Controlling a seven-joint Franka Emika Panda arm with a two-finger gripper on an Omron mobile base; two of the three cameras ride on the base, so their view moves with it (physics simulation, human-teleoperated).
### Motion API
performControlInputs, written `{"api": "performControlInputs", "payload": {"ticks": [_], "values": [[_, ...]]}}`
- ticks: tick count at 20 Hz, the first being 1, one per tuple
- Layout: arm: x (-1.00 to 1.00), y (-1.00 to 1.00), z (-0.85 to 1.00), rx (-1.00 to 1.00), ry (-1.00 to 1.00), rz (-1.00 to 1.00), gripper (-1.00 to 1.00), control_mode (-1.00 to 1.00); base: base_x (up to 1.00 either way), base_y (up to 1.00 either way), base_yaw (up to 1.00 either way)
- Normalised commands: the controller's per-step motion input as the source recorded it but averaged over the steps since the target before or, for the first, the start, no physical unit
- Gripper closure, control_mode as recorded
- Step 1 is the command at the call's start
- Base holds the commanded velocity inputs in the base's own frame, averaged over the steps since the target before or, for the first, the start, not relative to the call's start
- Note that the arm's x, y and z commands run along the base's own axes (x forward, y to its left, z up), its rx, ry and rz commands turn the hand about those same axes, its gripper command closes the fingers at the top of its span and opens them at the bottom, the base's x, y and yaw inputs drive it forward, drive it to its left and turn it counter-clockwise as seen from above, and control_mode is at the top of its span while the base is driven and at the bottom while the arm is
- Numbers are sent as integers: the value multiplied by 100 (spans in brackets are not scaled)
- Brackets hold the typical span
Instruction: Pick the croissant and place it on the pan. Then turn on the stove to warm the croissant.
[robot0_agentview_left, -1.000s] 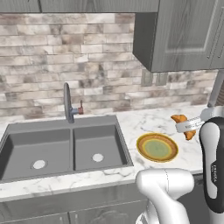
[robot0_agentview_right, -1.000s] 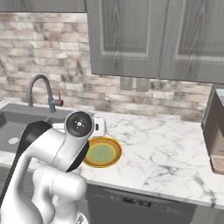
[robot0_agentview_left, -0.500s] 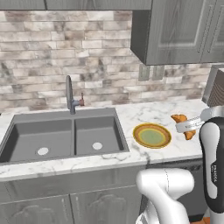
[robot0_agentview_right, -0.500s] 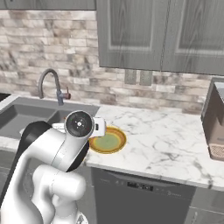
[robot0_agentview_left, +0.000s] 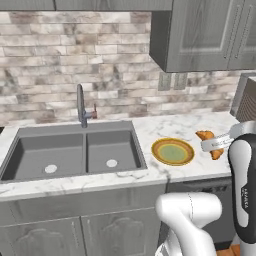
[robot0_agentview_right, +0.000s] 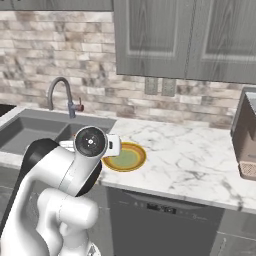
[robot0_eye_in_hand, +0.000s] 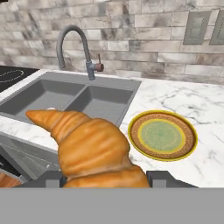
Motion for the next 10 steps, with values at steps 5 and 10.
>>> {"api": "performControlInputs", "payload": {"ticks": [5,10], "values": [[0,0,0,0,0,0,100,100,-12,39,3],[0,0,0,0,0,0,100,100,-26,56,2]]}}
